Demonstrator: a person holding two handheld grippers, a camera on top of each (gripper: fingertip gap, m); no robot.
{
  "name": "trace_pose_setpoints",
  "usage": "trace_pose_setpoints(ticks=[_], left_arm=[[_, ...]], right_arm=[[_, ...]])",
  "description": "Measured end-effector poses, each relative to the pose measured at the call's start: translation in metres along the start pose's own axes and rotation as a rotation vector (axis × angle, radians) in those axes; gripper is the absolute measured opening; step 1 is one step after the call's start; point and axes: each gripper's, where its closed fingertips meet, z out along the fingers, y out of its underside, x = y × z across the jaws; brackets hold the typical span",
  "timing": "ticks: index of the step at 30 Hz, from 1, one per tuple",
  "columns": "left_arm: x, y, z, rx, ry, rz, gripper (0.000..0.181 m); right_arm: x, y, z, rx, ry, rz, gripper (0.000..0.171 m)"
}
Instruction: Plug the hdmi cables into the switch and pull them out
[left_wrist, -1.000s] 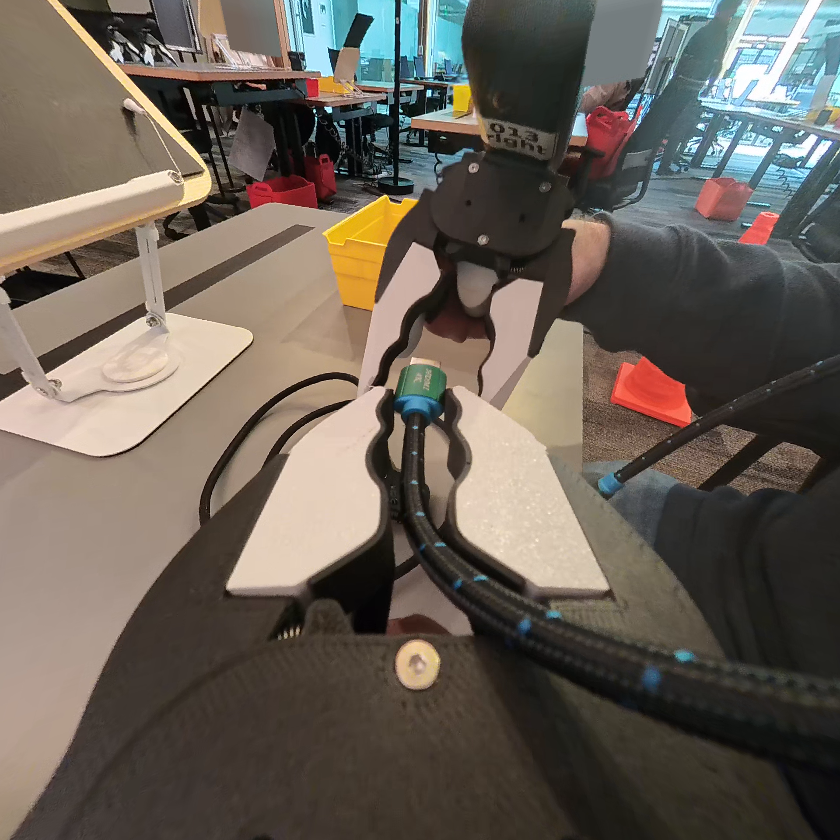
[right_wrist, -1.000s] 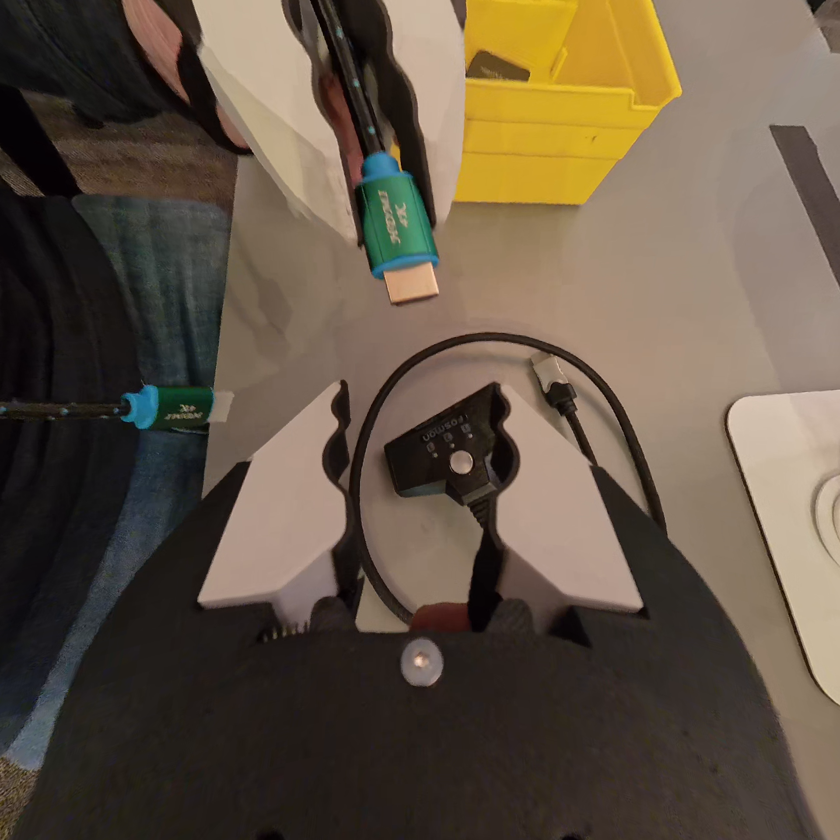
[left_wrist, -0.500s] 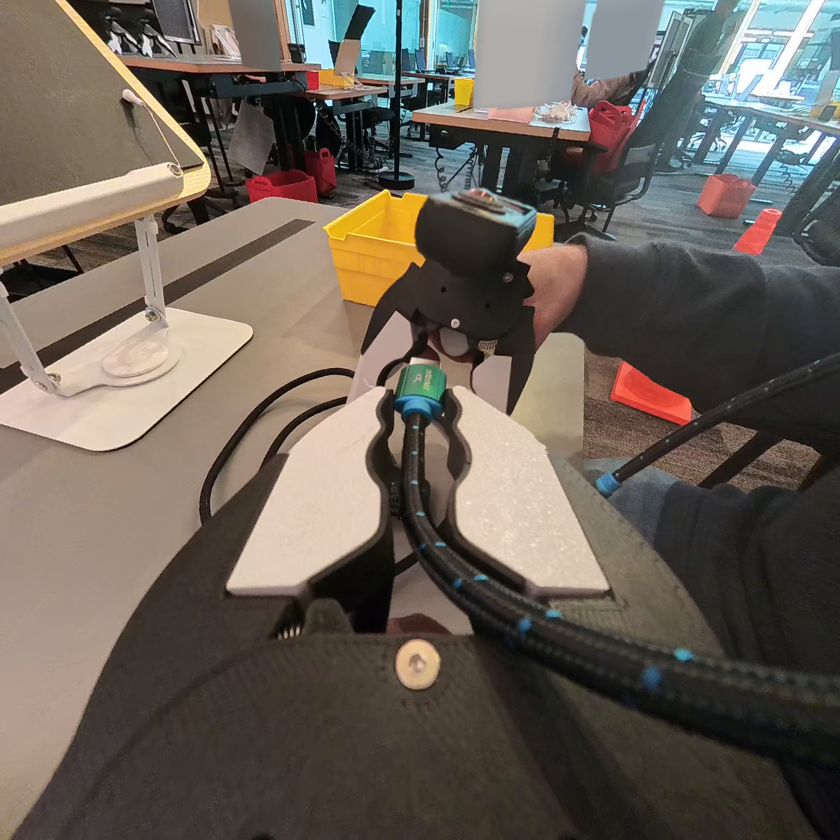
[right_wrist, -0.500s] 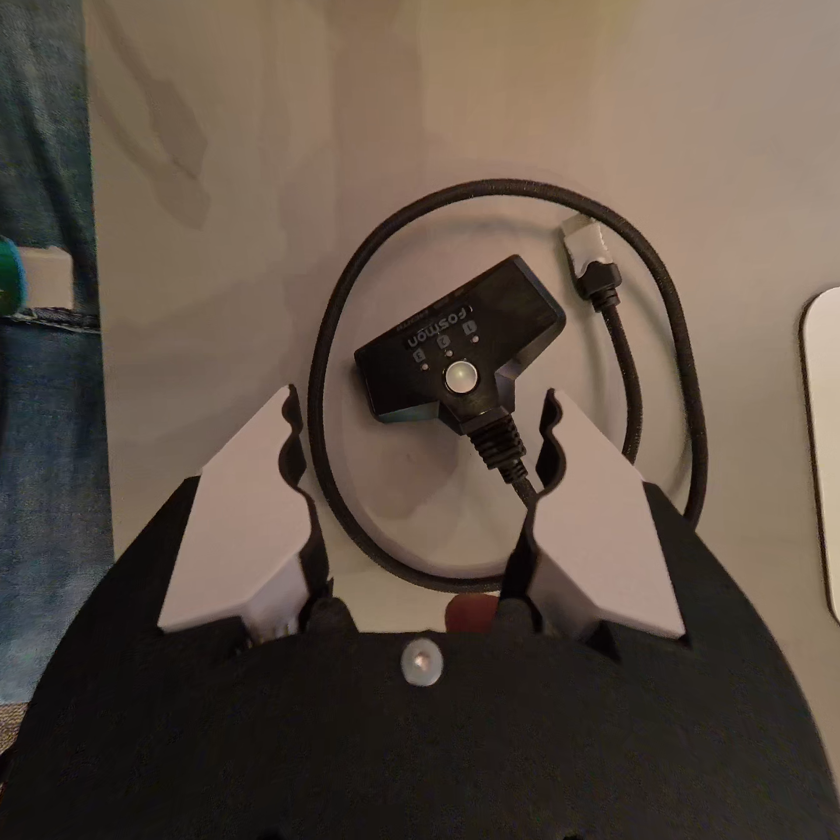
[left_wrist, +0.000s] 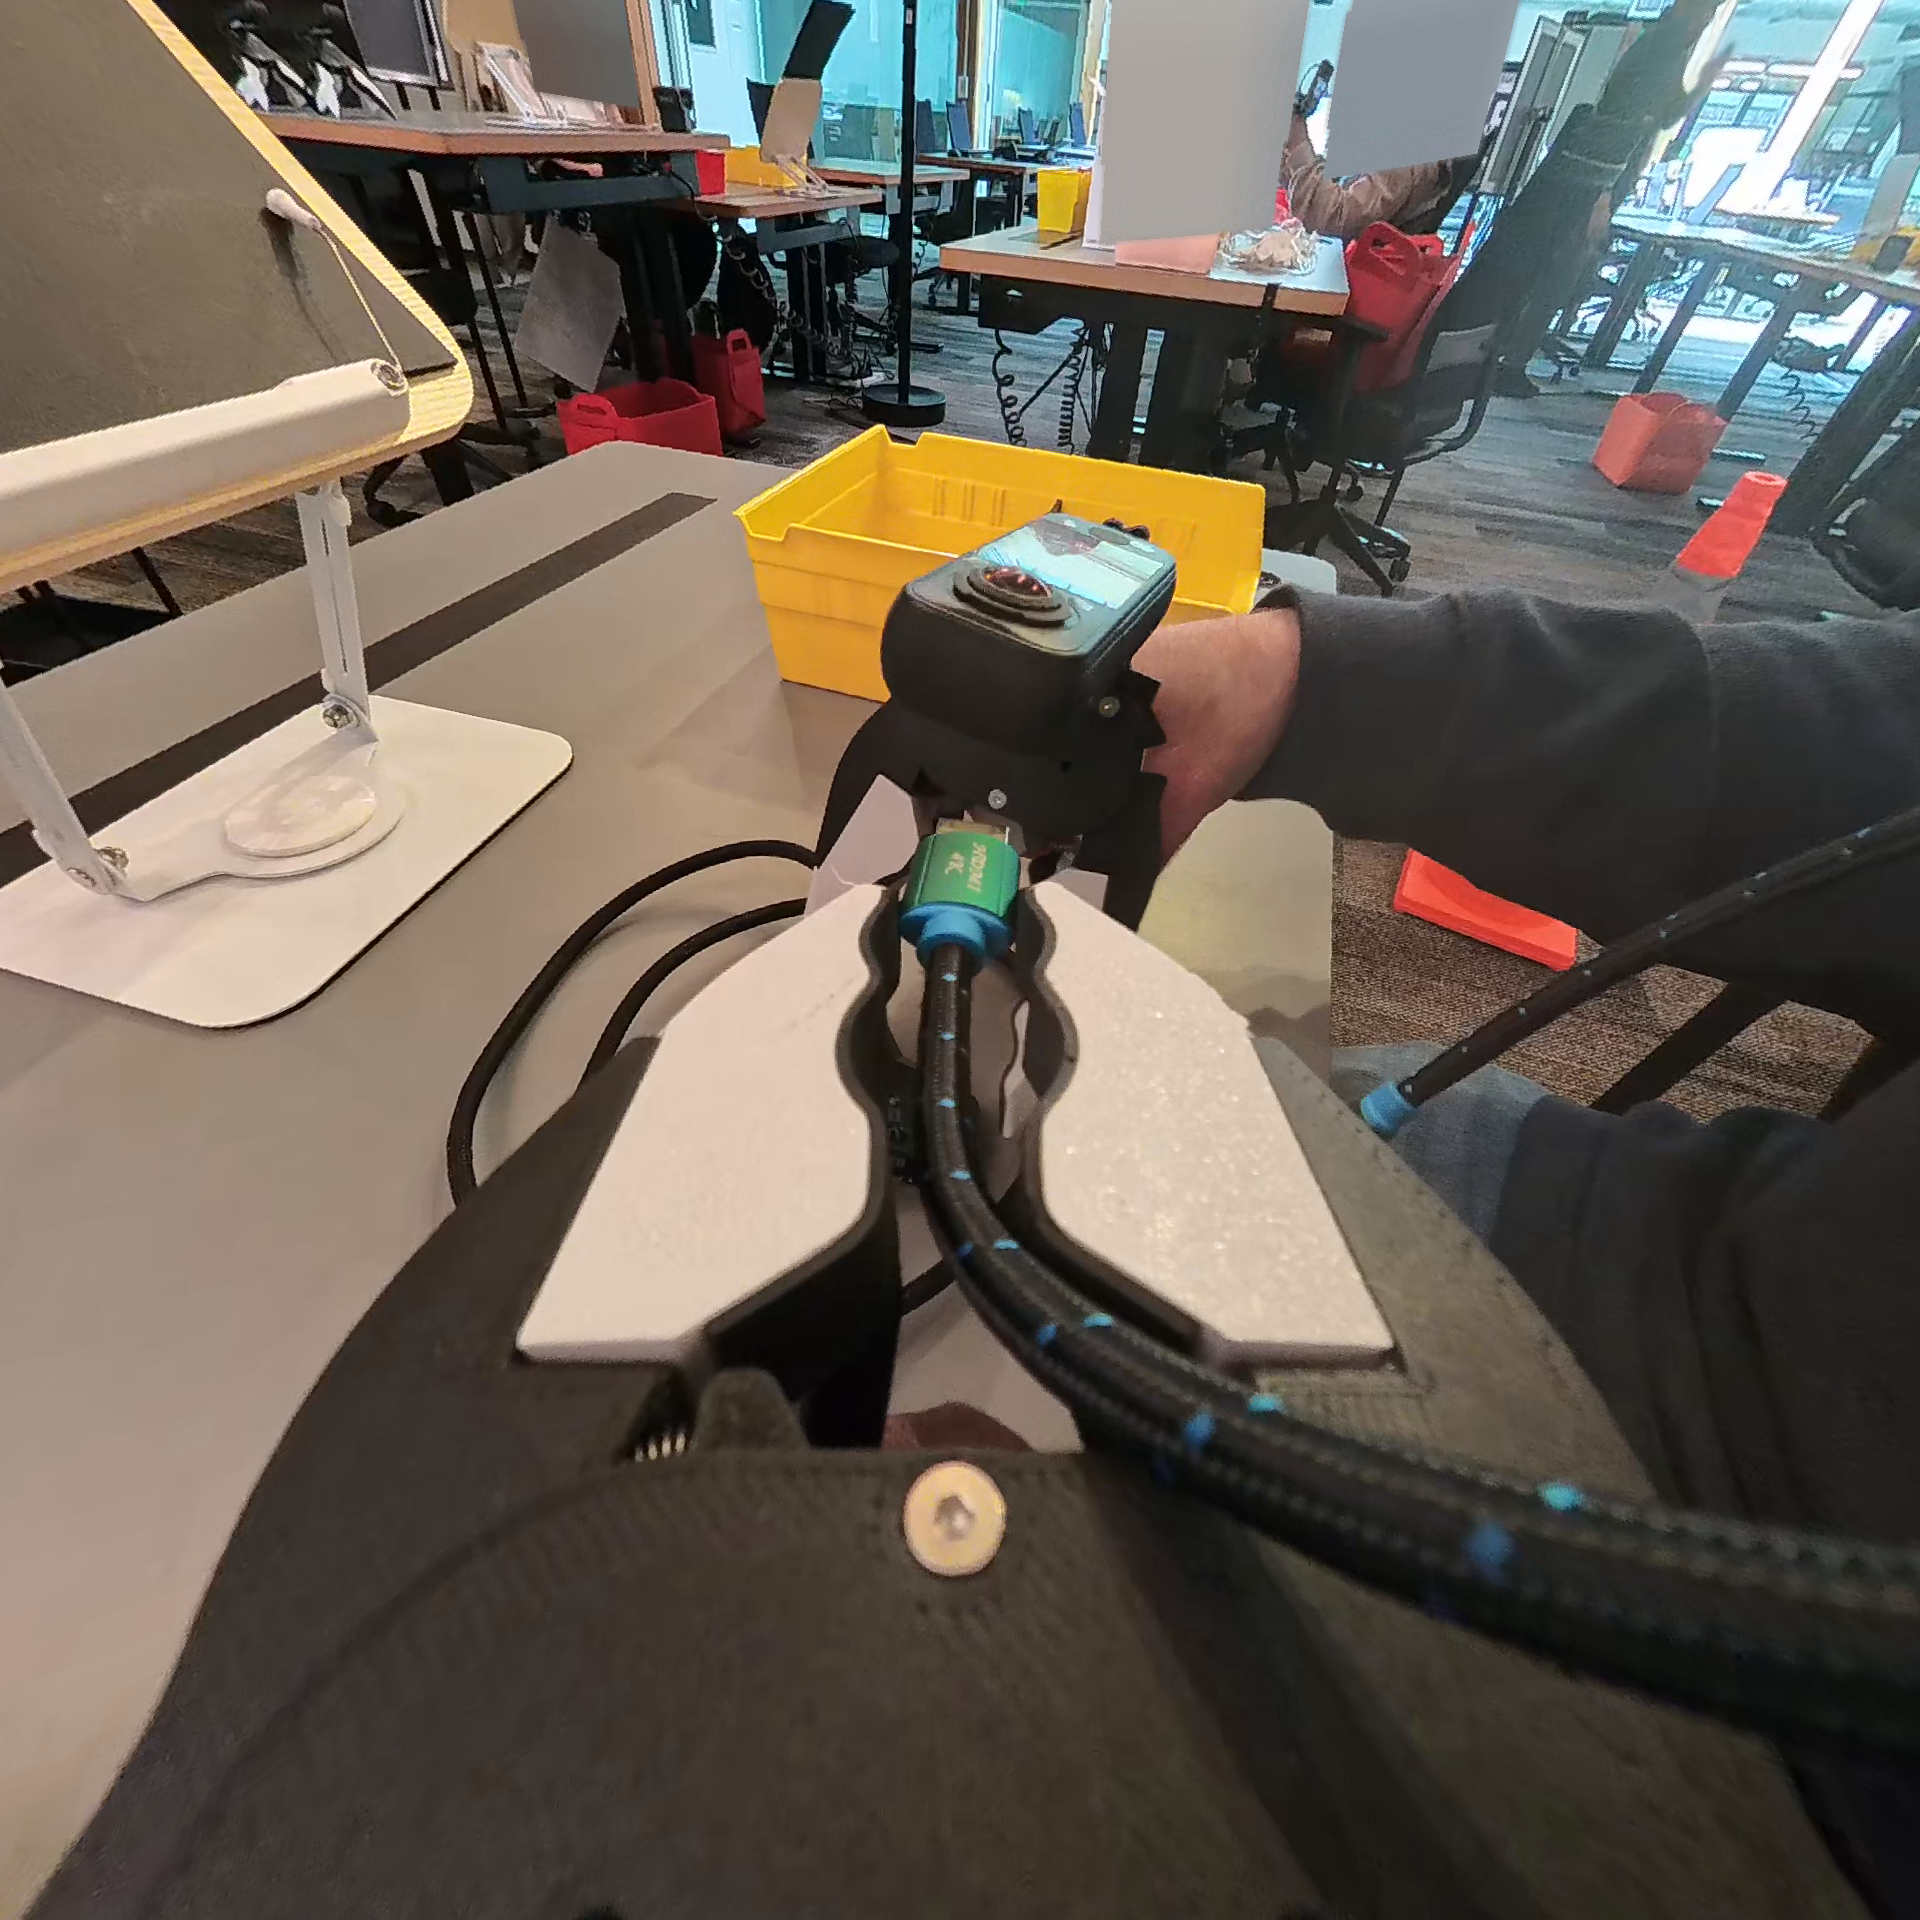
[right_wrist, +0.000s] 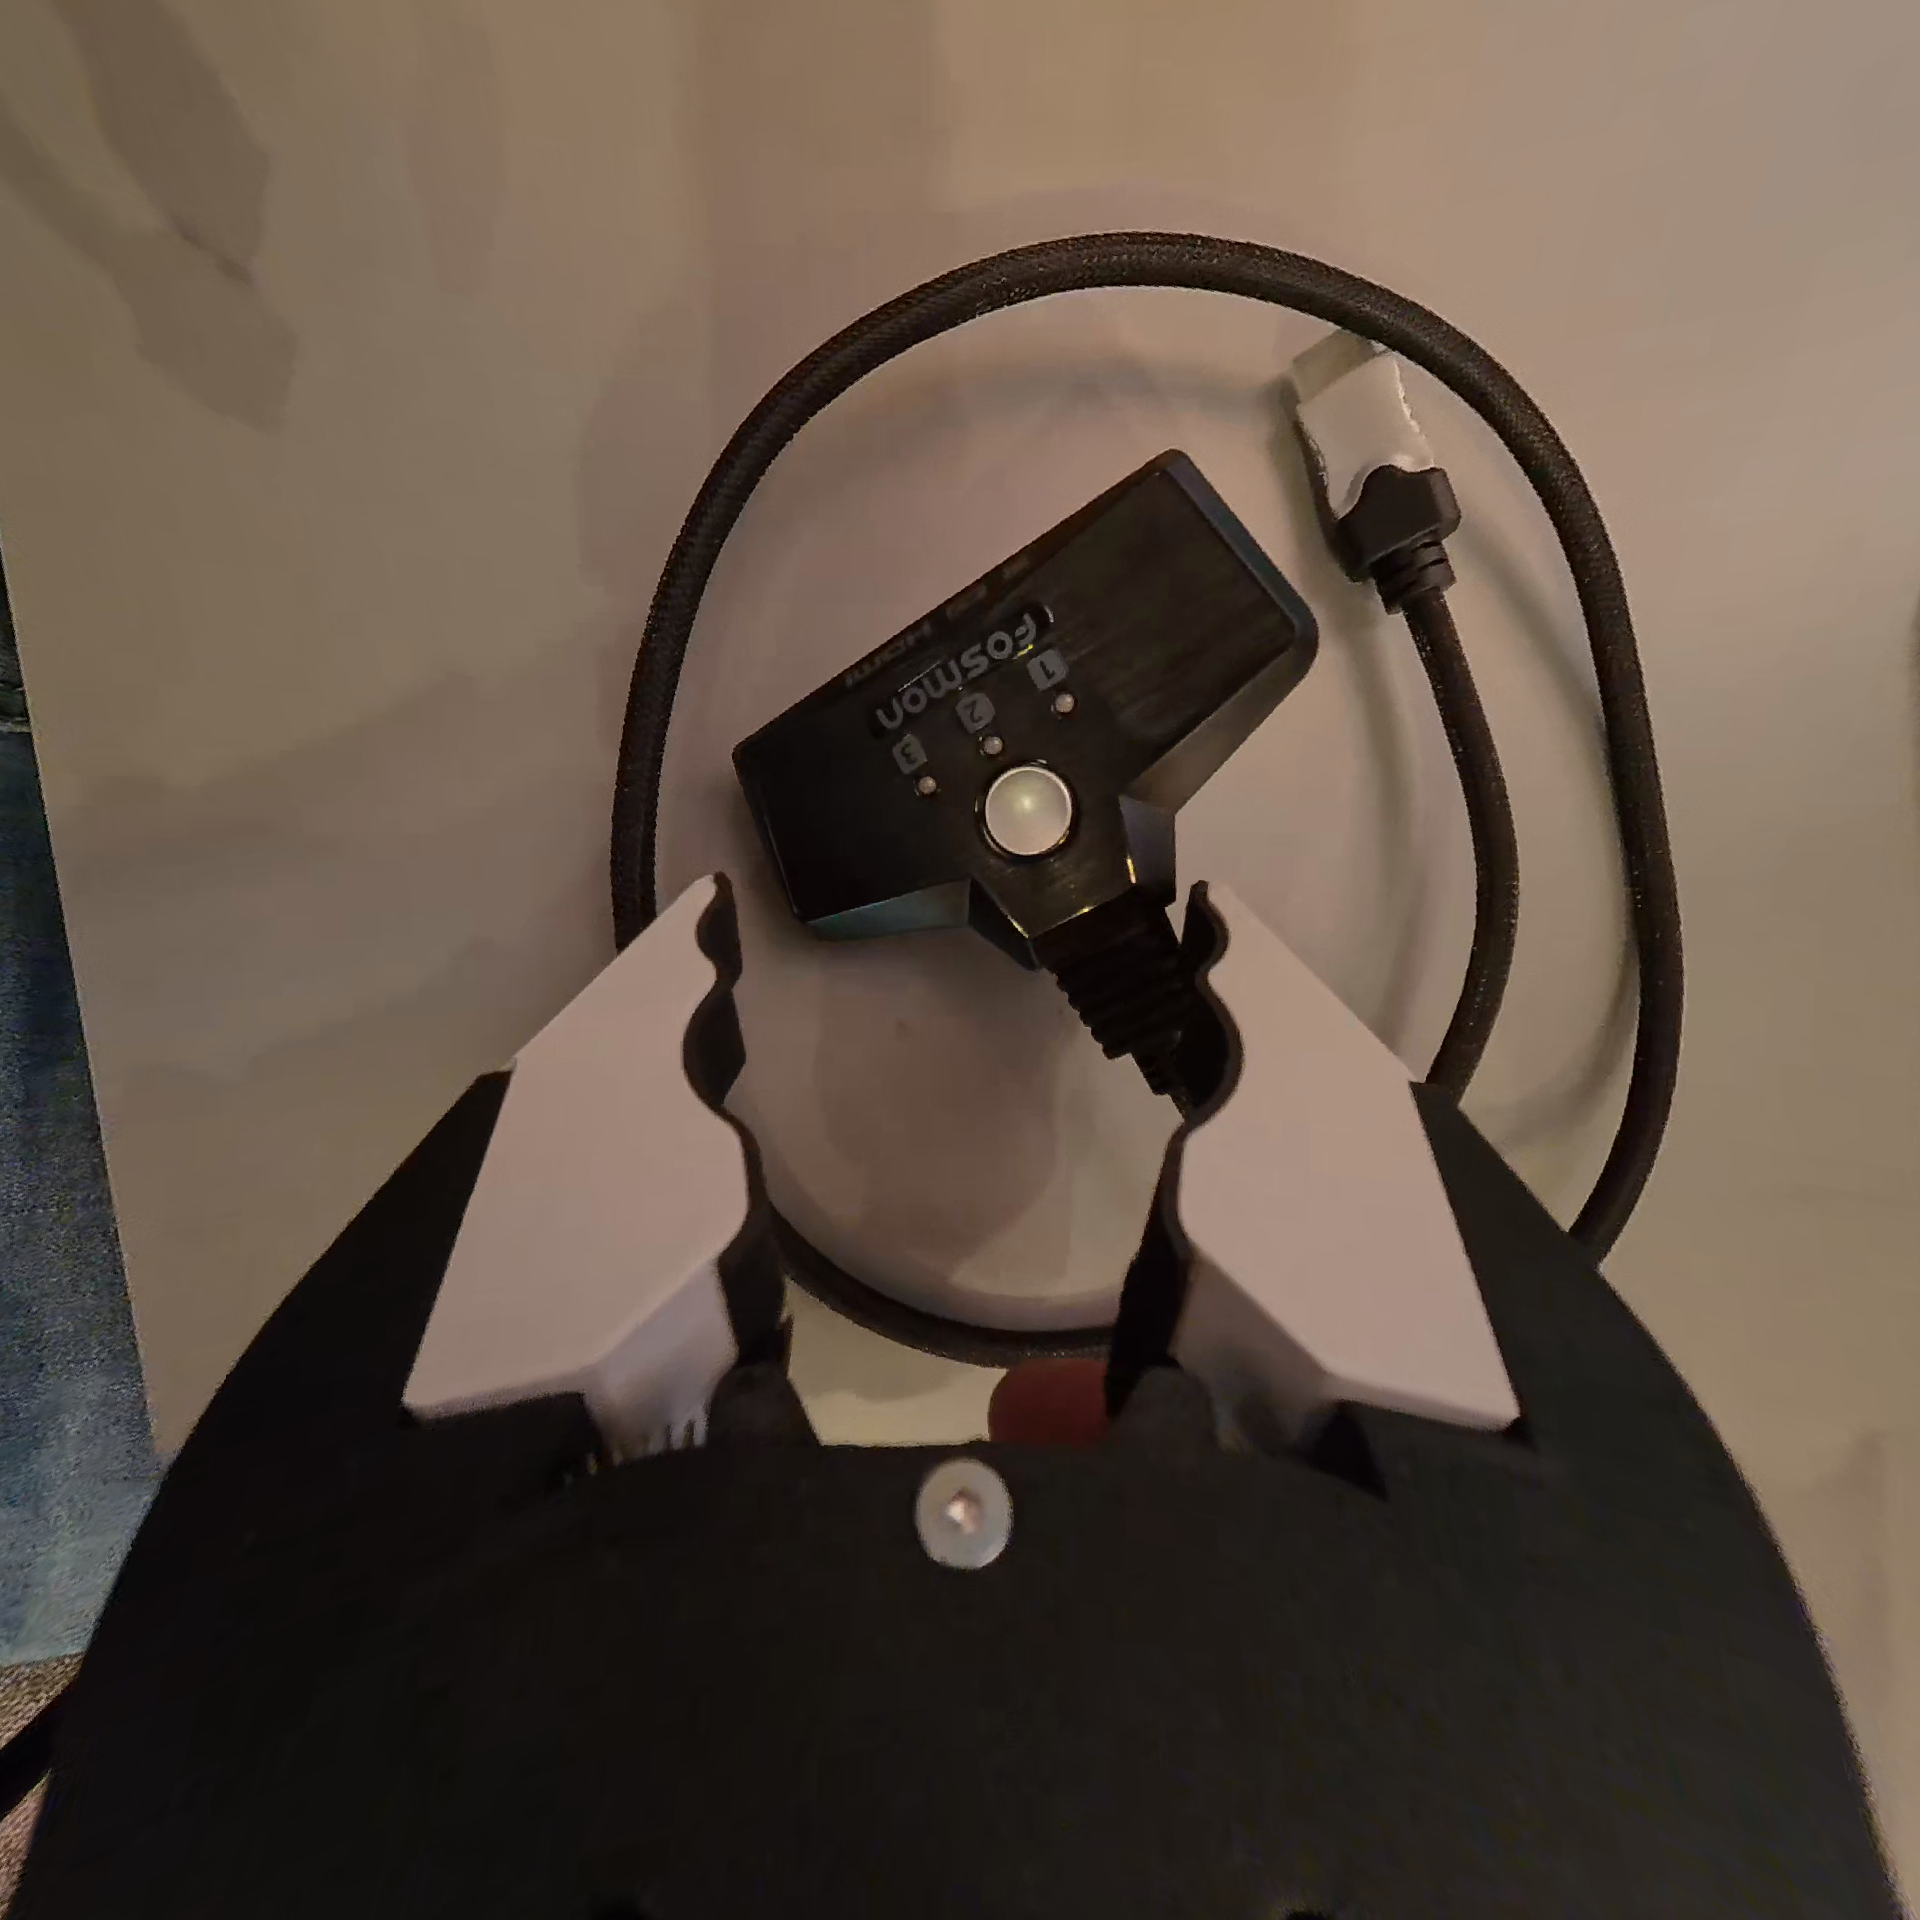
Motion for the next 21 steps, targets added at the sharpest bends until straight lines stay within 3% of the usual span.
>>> trace_pose_setpoints(ticks=[8, 11, 21], left_arm=[[0.0006, 0.0004, 0.0005, -0.002, 0.002, 0.0, 0.02], [0.0005, 0.0005, 0.0005, -0.002, 0.002, -0.001, 0.021], [0.0007, 0.0007, 0.0005, -0.004, 0.0, 0.002, 0.02]], right_arm=[[-0.0006, 0.001, 0.0052, -0.009, -0.002, 0.004, 0.091], [-0.0008, 0.0037, 0.0066, -0.025, -0.002, -0.003, 0.079], [-0.0031, 0.0032, 0.0063, -0.021, -0.022, 0.01, 0.078]])
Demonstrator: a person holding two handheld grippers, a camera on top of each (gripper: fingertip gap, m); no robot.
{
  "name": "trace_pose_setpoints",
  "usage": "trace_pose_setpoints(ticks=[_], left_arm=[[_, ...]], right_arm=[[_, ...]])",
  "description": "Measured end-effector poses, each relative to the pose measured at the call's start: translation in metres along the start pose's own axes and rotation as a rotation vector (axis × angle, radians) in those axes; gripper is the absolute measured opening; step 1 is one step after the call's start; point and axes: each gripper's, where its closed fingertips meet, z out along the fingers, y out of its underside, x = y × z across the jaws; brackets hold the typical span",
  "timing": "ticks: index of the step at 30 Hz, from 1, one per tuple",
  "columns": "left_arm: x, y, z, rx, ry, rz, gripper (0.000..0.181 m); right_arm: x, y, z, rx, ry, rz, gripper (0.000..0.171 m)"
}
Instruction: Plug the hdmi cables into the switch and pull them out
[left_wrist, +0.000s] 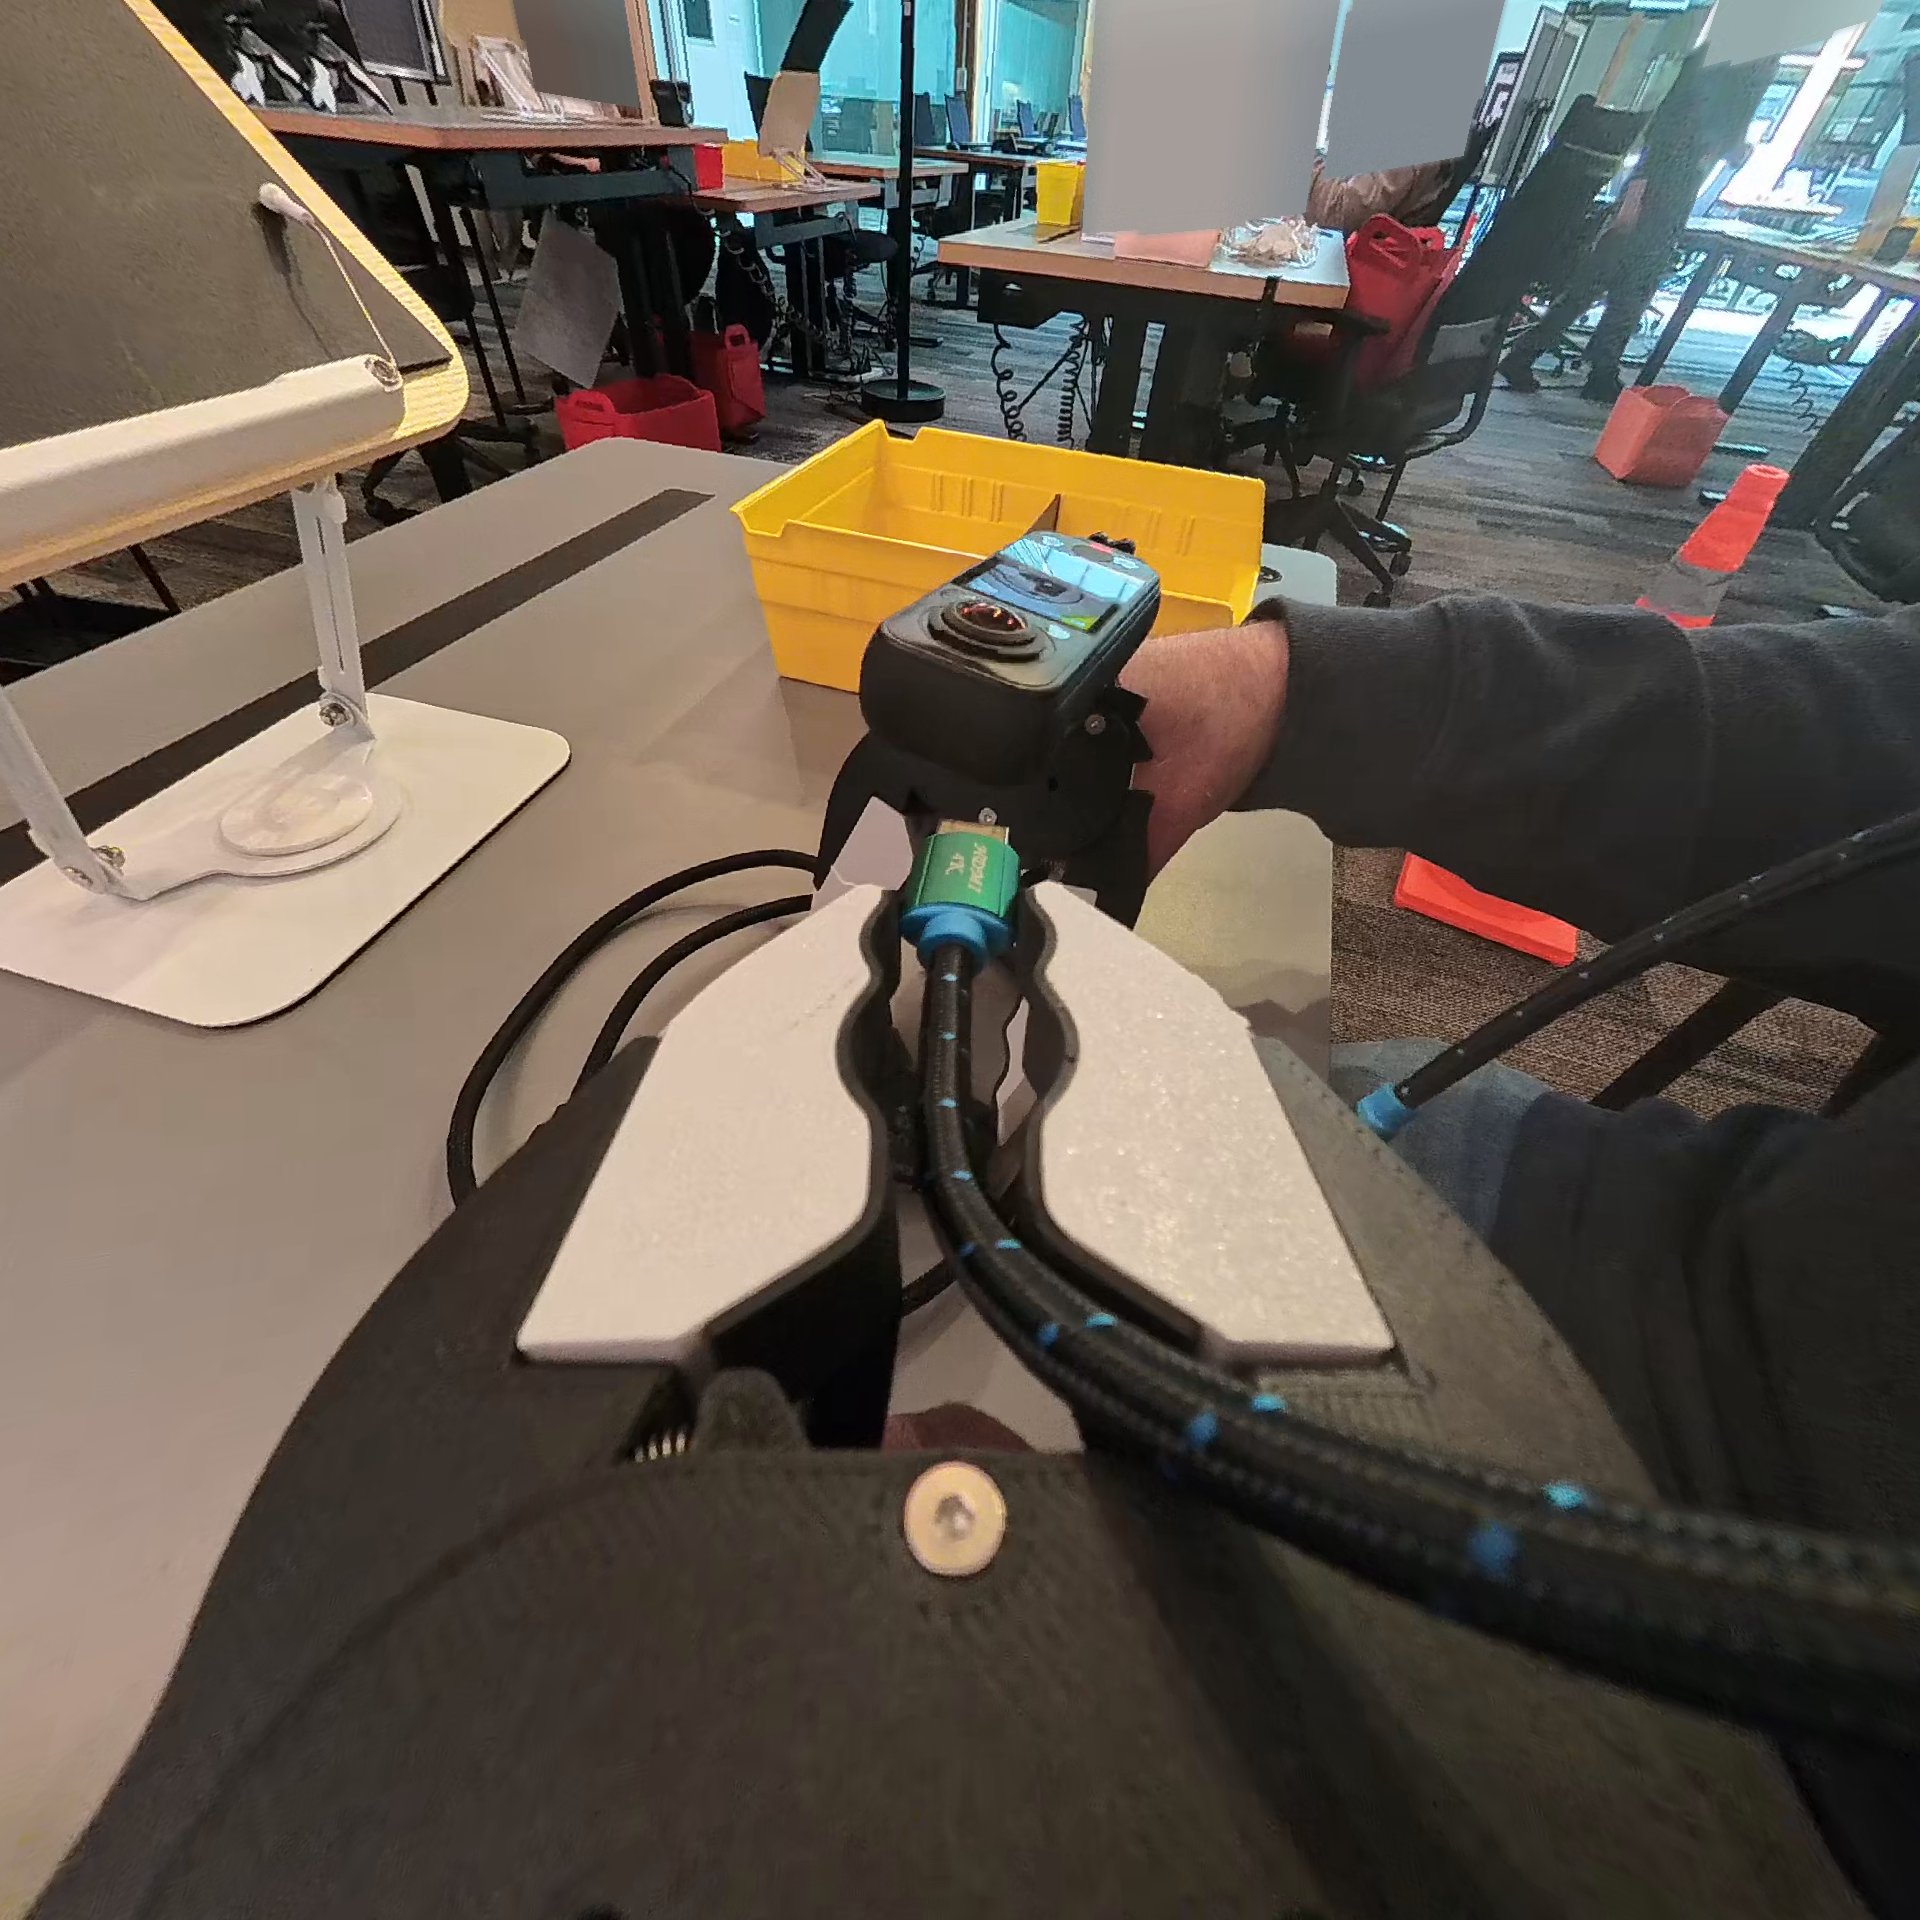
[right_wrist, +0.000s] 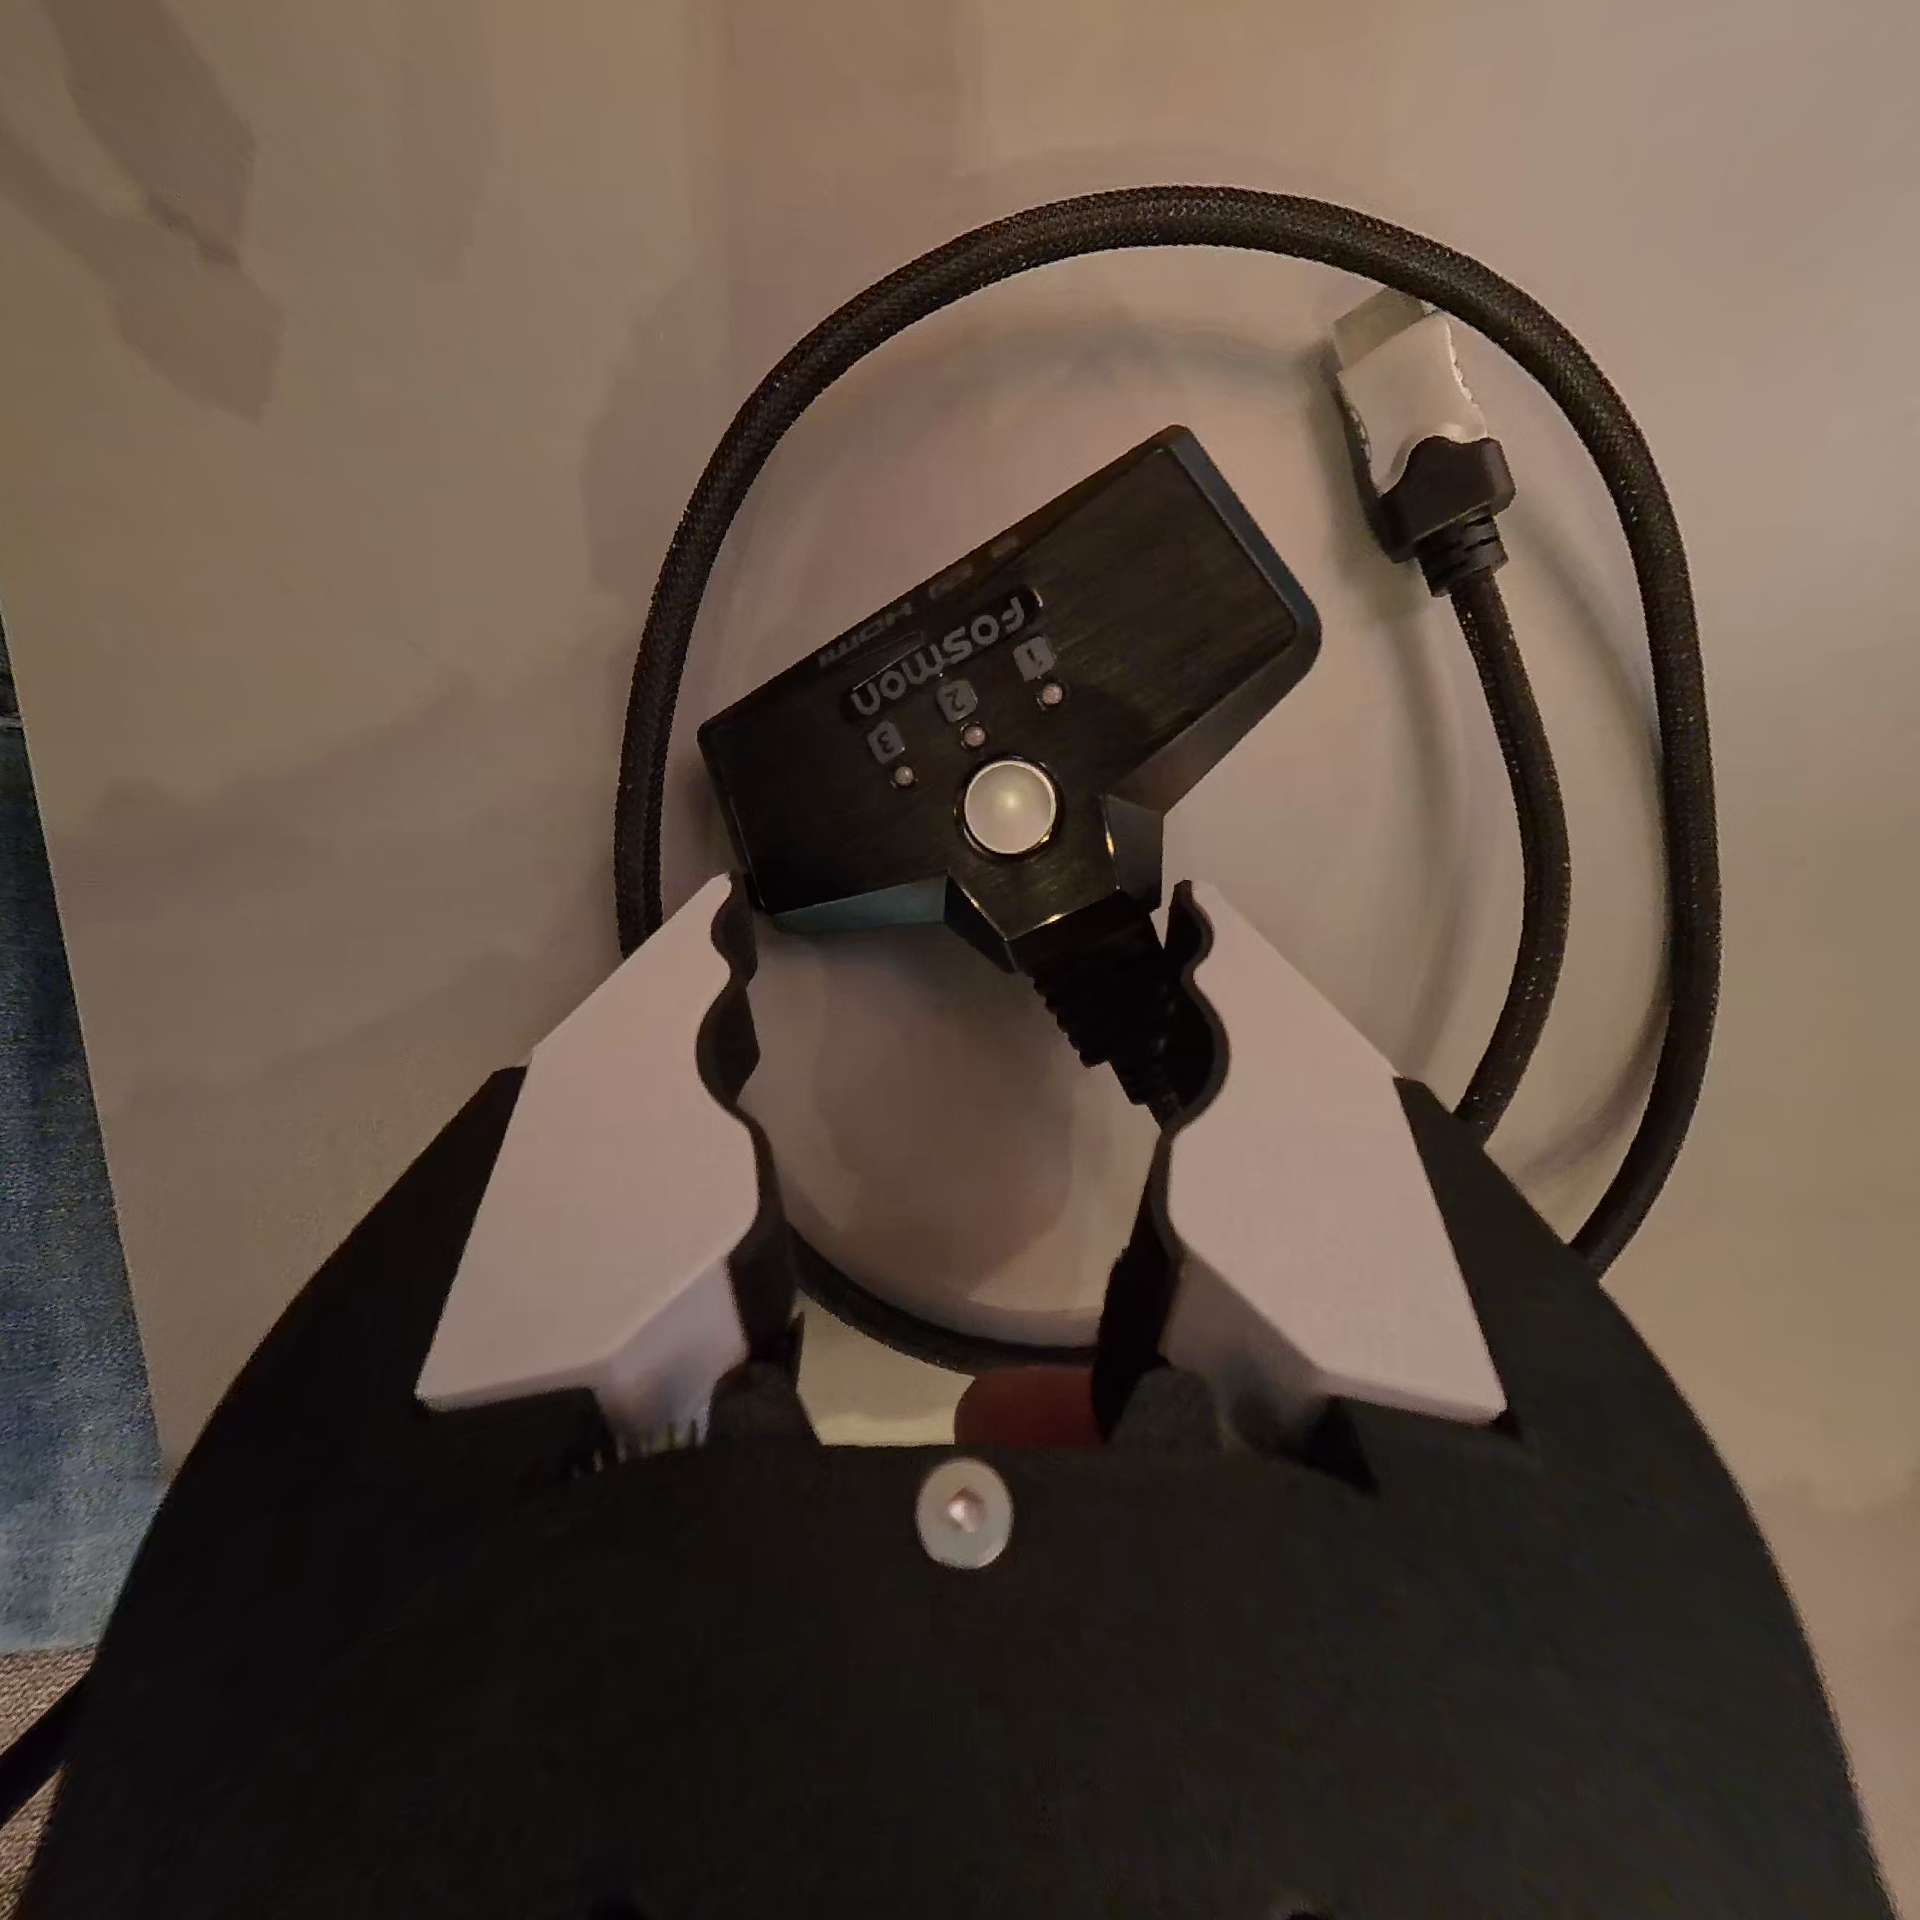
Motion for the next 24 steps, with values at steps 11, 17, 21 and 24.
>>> trace_pose_setpoints(ticks=[11, 17, 21, 24], left_arm=[[0.0, 0.004, 0.002, -0.016, -0.004, 0.012, 0.02], [0.0, 0.005, 0.003, -0.026, -0.013, 0.023, 0.02], [0.0, 0.006, 0.004, -0.032, -0.014, 0.029, 0.02], [0.0, 0.006, 0.003, -0.031, -0.016, 0.03, 0.02]], right_arm=[[-0.004, -0.013, -0.02, 0.111, -0.073, 0.075, 0.077], [-0.008, -0.021, -0.031, 0.159, -0.117, 0.108, 0.077], [-0.01, -0.022, -0.035, 0.172, -0.133, 0.112, 0.077], [-0.012, -0.022, -0.036, 0.174, -0.146, 0.11, 0.077]])
